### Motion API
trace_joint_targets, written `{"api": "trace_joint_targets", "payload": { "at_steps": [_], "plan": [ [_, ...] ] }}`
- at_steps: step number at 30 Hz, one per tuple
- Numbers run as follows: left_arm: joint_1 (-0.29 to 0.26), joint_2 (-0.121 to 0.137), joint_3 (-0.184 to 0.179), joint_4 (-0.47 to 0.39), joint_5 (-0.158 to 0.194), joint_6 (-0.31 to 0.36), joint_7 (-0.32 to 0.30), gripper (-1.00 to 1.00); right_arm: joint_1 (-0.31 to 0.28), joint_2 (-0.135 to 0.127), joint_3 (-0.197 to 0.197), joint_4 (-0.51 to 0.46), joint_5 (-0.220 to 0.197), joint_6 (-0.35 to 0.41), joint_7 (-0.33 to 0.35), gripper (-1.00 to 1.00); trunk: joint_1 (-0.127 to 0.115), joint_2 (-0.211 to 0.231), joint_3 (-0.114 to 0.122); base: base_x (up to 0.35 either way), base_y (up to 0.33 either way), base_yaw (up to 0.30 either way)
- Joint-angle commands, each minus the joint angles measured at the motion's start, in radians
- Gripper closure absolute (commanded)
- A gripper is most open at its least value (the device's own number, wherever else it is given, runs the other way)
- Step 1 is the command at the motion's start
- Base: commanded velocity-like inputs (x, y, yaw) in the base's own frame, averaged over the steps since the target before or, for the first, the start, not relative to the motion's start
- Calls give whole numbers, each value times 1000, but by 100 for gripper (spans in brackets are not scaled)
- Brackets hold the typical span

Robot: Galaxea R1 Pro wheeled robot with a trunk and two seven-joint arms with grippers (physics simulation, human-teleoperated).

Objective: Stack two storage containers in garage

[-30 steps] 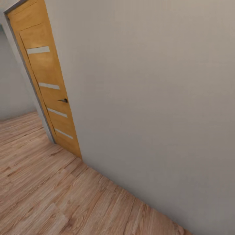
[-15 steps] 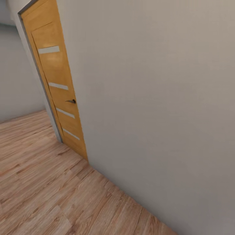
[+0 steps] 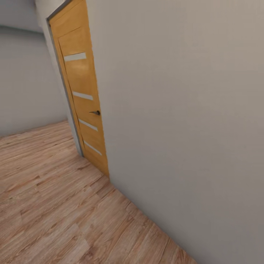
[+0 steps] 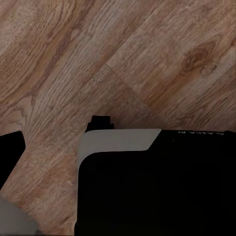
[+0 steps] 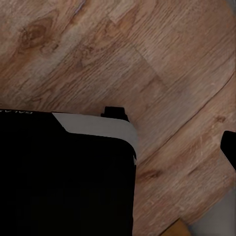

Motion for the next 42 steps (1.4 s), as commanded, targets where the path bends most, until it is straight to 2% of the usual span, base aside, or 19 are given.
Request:
{"api": "trace_joint_targets", "payload": {
  "at_steps": [1,42],
  "plan": [
    [-1,0,0,0,5,1,1,-100,-1,1,8,3,-10,-6,-1,-100,0,-1,-1,0,0,269],
    [-1,0,0,0,6,1,1,-100,-2,1,8,3,-10,-10,-1,-100,0,-1,-1,0,0,270]
  ]
}}
